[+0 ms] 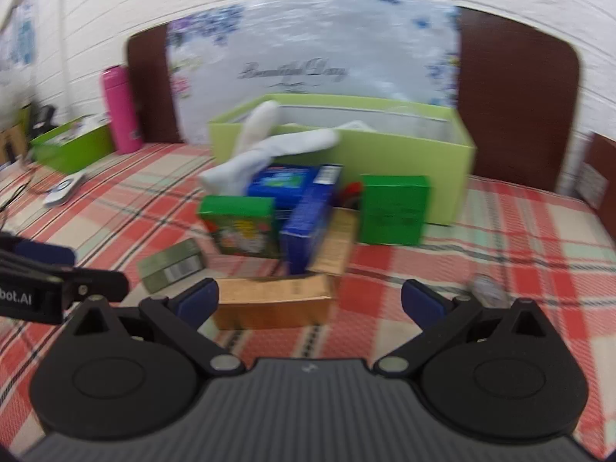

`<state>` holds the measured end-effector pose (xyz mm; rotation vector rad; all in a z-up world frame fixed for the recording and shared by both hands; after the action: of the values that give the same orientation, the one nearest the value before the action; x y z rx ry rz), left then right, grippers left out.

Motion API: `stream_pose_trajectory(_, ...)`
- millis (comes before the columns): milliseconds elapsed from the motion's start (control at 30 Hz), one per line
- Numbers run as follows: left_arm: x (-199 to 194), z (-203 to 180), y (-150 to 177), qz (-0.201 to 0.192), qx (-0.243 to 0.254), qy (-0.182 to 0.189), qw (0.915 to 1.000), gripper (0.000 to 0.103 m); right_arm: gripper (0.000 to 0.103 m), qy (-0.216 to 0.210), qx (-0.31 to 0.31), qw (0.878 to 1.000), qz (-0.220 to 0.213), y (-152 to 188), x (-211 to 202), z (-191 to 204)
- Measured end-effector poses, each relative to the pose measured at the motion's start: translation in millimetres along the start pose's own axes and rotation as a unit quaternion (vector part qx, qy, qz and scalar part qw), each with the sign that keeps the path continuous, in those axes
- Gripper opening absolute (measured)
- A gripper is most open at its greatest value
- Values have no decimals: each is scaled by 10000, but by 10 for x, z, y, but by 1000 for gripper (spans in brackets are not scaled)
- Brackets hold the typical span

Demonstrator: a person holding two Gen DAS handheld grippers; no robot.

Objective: Organize objects
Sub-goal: 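Grasp the olive-green tube box with the left tool while the right grasps the gold box, then carry olive box and gold box into the lime-green box and release both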

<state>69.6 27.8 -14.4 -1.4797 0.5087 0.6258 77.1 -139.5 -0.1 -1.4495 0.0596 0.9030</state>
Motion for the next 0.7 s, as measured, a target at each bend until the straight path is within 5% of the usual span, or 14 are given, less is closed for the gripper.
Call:
stream_pose_trajectory(133, 150, 1, -91, -37, 130, 137, 9998, 82, 100, -356, 1, 9993, 115, 23, 169, -8)
stream_pose_trajectory(233, 336, -48, -185, 5, 235, 197, 9995, 65, 88, -618, 144, 9978, 208, 86, 57, 42)
stream_pose_trajectory(367, 659, -169, -248, 244, 384, 240, 9987, 60, 79, -1099, 200, 9931, 356, 170, -112, 143)
stream_pose_trajectory(467, 743, -198, -219, 210, 509, 143, 9984, 38, 76, -873, -87, 9958, 255, 134, -155, 194)
stream_pose_trajectory(500, 715, -183, -207, 225, 569, 176, 9980, 24, 75, -731, -196, 9970, 188, 109, -144, 201)
stream_pose_trajectory(633, 533, -70, -79, 417, 644, 496, 9958, 24, 74, -754, -446, 9959, 238, 50, 45, 208)
stream_pose_trajectory(700, 423, -35, 25, 432, 741, 473, 9952, 24, 64, -685, -492, 9955, 428, 73, 177, 214)
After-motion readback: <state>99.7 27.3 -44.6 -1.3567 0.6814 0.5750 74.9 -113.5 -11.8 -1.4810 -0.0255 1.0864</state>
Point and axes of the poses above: each gripper's, at about its wrist camera, not at the fingertips, and x roughly the way its jaws point, z to its left, y to its underside, the point moved 1 cm from there along x, roughly the way its jaws point, and after that the axes turned 14 degrees about -y, right-handed, at the moved point
